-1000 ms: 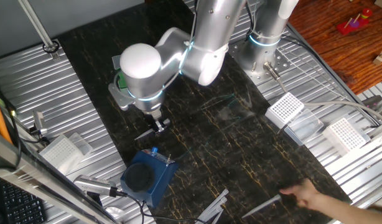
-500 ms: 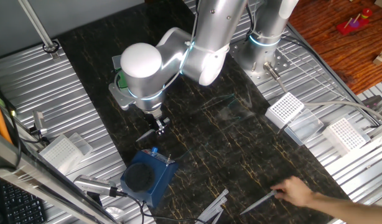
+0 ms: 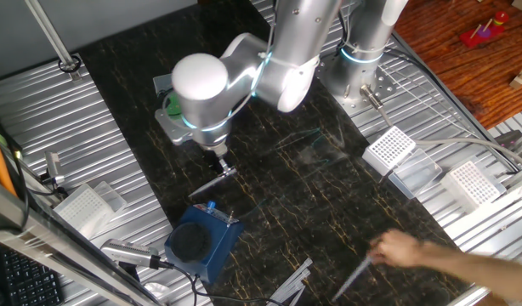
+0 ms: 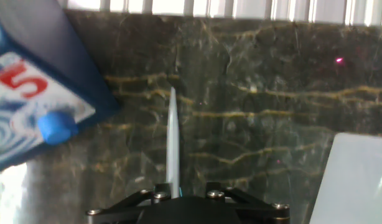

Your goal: Insert a large pipette tip into the holder for large pipette tips

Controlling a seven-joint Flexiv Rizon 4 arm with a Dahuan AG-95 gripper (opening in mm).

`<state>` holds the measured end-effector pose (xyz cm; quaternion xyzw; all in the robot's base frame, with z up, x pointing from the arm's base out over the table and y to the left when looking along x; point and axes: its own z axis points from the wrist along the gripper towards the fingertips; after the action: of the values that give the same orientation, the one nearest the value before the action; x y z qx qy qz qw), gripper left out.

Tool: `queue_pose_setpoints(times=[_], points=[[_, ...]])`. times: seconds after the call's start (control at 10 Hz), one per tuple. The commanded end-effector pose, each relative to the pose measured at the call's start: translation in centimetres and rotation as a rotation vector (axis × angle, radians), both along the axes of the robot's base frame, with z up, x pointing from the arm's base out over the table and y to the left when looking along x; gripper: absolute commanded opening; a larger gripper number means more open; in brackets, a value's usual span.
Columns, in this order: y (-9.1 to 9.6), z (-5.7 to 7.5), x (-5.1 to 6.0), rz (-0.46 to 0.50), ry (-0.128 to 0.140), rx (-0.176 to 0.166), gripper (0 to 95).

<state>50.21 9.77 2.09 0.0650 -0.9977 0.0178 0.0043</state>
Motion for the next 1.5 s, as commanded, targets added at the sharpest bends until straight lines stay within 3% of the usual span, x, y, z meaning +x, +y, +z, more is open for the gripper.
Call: queue_pose_setpoints(times=[0.1,0.5,0.8,1.5], points=[[0.2,0.2,-0.4,-0.002,0.006,-0.003,19.0],[1.3,0.7,-0.9,-0.021,0.003,0.003,19.0],[1.8,0.1,-1.4,-0.028,-0.001,0.005,19.0],[1.6,0.3,-2.0,-0.023,-0.017,0.001,19.0]])
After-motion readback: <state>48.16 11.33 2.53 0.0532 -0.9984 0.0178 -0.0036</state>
